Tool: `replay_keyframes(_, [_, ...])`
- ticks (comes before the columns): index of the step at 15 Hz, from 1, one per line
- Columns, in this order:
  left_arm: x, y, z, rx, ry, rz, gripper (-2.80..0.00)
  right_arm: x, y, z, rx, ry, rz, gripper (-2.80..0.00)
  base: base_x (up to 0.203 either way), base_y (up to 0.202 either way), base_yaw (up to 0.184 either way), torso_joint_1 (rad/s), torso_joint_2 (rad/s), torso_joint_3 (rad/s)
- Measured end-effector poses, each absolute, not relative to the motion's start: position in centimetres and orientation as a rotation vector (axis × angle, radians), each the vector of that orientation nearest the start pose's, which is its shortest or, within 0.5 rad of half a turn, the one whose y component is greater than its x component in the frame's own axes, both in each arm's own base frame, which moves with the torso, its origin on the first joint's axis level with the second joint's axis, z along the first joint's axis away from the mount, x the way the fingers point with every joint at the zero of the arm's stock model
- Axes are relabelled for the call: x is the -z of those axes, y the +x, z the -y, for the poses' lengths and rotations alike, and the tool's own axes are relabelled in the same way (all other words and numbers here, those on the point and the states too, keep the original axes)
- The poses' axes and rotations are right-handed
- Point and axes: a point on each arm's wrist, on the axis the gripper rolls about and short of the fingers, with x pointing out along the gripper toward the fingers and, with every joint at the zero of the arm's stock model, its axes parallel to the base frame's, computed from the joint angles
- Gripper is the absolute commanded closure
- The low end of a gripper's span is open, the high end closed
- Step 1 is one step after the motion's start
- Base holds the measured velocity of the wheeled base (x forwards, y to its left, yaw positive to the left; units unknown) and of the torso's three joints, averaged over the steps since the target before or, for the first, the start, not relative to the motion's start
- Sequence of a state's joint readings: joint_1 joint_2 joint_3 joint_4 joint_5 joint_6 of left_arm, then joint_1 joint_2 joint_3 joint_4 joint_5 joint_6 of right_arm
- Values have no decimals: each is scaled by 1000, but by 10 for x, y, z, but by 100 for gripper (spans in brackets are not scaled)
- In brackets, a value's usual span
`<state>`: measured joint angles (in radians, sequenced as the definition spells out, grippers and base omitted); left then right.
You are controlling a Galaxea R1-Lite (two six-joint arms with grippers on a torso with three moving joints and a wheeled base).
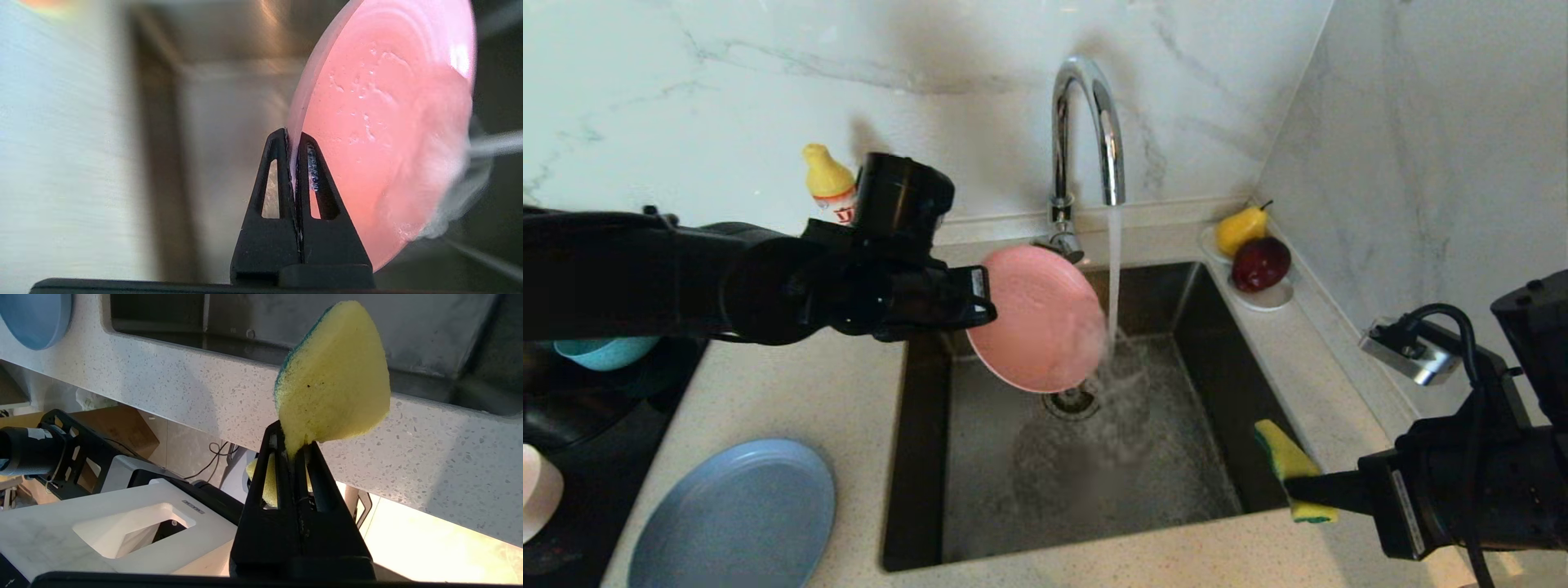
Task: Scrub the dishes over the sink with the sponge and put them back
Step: Wash the plate
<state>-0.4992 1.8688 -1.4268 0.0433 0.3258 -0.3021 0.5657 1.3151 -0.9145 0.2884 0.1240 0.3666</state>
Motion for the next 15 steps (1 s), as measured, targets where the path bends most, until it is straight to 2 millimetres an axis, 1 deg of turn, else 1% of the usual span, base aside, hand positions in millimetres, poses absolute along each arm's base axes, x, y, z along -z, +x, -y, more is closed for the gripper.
replay_keyframes(3, [-256,316,156,33,-1,-351,0,-226,161,-106,-526,185,-798,0,0,0,0,0,0,0])
replay_keyframes(7, [-272,305,139,7,131,-191,0,-226,160,-105,-526,184,-796,0,0,0,0,0,0,0])
replay_keyframes(9, [-279,301,133,-37,210,-97,0,-225,161,-106,-526,183,-799,0,0,0,0,0,0,0])
replay_keyframes(12, [-283,298,129,-67,269,32,0,-226,162,-106,-527,183,-799,0,0,0,0,0,0,0])
replay_keyframes(13, [-285,297,129,-73,264,60,0,-226,162,-106,-528,182,-798,0,0,0,0,0,0,0])
replay_keyframes(15, [-283,296,128,-68,252,57,0,-225,161,-106,-528,182,-799,0,0,0,0,0,0,0])
